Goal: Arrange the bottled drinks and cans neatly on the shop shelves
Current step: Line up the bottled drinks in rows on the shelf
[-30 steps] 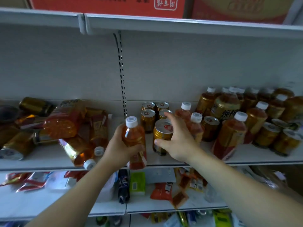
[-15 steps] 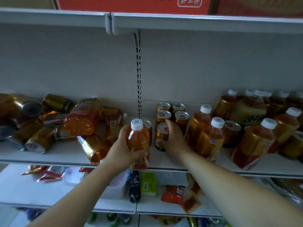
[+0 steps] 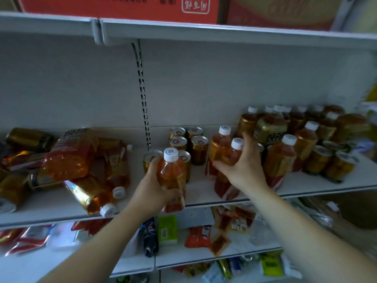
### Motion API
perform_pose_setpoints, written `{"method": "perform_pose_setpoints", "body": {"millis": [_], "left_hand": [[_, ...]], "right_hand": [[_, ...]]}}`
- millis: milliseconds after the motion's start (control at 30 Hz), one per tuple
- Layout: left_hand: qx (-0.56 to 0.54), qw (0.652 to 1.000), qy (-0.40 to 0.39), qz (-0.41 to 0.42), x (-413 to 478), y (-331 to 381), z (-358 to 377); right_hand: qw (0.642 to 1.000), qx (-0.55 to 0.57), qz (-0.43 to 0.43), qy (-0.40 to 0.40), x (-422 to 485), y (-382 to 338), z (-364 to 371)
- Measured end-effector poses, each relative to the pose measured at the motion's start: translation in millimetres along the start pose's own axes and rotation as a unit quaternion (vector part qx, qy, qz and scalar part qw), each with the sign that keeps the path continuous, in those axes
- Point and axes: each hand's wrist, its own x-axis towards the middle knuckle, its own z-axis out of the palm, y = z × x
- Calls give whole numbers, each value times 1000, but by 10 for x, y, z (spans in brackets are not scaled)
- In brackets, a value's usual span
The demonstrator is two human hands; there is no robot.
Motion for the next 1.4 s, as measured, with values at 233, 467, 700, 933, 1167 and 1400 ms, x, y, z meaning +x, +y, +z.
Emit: {"method": "perform_pose_setpoints", "body": {"millis": [233, 467, 700, 933, 1167, 1400], "left_hand": [[-23, 998, -53, 29, 44, 186, 205], [-92, 989, -102, 61, -88, 577, 810], [-88, 978, -127, 141, -199, 1200, 1986], [1, 987, 15, 161, -10, 1692, 3159], [303, 927, 166, 147, 333, 1778, 3512], [385, 897, 179, 121, 523, 1720, 3470]], "right_hand": [[993, 98, 45, -52, -146, 132, -90], [989, 116, 84, 47, -328, 405, -901], [986, 118, 87, 78, -68, 1360, -1736], [992, 113, 55, 10, 466, 2209, -2072], [990, 123, 29, -60, 779, 2503, -1990], [985, 150, 16, -80, 974, 2452, -1764]]}}
